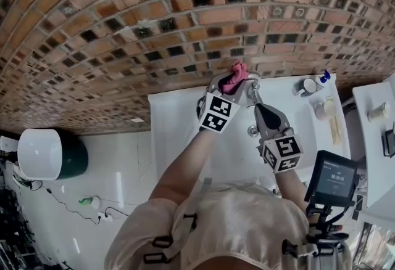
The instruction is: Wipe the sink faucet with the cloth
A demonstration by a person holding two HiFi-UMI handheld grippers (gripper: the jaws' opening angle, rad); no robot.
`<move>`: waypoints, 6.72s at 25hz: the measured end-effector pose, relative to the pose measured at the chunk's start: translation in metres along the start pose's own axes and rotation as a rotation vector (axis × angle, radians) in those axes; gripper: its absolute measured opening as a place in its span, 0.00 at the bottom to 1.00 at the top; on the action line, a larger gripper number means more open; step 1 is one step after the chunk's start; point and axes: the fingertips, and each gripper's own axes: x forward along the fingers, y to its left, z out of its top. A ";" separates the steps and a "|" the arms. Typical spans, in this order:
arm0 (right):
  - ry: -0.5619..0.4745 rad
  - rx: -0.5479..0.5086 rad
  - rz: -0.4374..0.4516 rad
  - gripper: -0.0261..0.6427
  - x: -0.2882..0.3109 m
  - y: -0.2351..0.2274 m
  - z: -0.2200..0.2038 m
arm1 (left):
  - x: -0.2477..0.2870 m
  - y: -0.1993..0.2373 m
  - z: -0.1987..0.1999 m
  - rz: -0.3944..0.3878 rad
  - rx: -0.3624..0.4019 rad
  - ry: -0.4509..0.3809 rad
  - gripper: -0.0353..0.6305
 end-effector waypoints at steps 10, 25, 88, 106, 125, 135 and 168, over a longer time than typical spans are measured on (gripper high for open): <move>0.015 0.003 0.029 0.03 0.017 0.010 -0.012 | -0.019 0.019 -0.078 0.084 -0.175 0.068 0.24; 0.031 0.006 0.032 0.03 0.019 0.016 -0.014 | -0.009 0.000 0.004 -0.041 -0.141 -0.045 0.23; 0.053 0.098 -0.125 0.03 -0.023 -0.078 -0.050 | 0.094 -0.083 -0.098 -0.173 -0.415 0.236 0.24; 0.068 0.097 -0.082 0.03 -0.013 -0.059 -0.053 | 0.077 -0.072 -0.048 -0.138 -0.454 0.088 0.24; 0.064 0.094 -0.096 0.03 -0.015 -0.064 -0.050 | 0.076 -0.076 -0.094 -0.132 -0.382 0.184 0.24; 0.036 0.059 -0.037 0.03 -0.014 -0.017 -0.034 | -0.052 -0.037 -0.028 0.024 -0.155 -0.039 0.24; 0.198 -0.043 0.135 0.02 0.050 0.205 -0.099 | -0.255 0.019 -0.309 0.193 -0.459 0.246 0.24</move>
